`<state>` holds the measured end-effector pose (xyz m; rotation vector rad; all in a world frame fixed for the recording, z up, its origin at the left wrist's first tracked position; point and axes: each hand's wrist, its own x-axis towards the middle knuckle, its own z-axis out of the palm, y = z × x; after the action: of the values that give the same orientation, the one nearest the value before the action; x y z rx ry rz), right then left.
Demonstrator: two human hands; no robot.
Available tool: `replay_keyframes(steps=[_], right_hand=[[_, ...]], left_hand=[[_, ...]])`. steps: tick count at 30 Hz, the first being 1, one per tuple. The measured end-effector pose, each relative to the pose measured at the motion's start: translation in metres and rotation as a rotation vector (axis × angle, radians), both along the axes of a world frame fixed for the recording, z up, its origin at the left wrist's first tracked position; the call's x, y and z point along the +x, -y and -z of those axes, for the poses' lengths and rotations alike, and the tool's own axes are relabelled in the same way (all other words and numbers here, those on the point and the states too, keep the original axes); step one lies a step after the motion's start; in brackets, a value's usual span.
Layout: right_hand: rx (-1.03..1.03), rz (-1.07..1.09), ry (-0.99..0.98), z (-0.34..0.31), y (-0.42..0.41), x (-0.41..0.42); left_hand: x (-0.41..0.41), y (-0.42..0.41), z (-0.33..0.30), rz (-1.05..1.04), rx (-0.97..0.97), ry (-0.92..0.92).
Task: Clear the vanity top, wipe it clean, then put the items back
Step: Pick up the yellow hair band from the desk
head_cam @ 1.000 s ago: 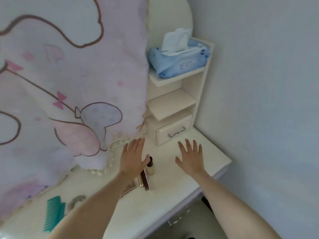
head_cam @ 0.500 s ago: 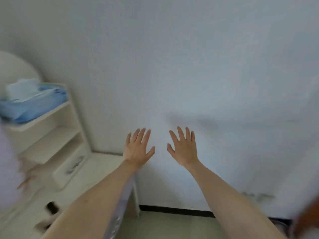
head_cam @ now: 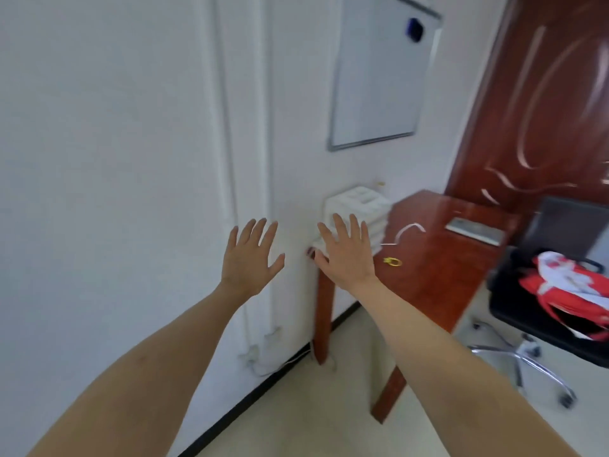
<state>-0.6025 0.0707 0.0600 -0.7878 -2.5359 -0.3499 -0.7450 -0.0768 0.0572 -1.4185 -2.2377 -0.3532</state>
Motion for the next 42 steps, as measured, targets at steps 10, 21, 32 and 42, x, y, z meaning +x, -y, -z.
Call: replay_keyframes(steps=[10, 21, 32, 42], right_hand=[[-0.043, 0.402, 0.022, 0.016, -0.176, 0.096], [-0.195, 0.577, 0.046, 0.084, -0.324, 0.119], [-0.450, 0.330, 0.249, 0.194, -0.442, 0.060], [-0.672, 0.122, 0.336, 0.268, -0.478, 0.002]], left_hand=[[0.041, -0.238, 0.026, 0.372, -0.021, -0.031], [0.055, -0.418, 0.085, 0.517, -0.147, 0.103], [0.040, -0.502, 0.212, 0.281, -0.366, 0.332], [0.020, -0.508, 0.282, 0.191, -0.525, 0.375]])
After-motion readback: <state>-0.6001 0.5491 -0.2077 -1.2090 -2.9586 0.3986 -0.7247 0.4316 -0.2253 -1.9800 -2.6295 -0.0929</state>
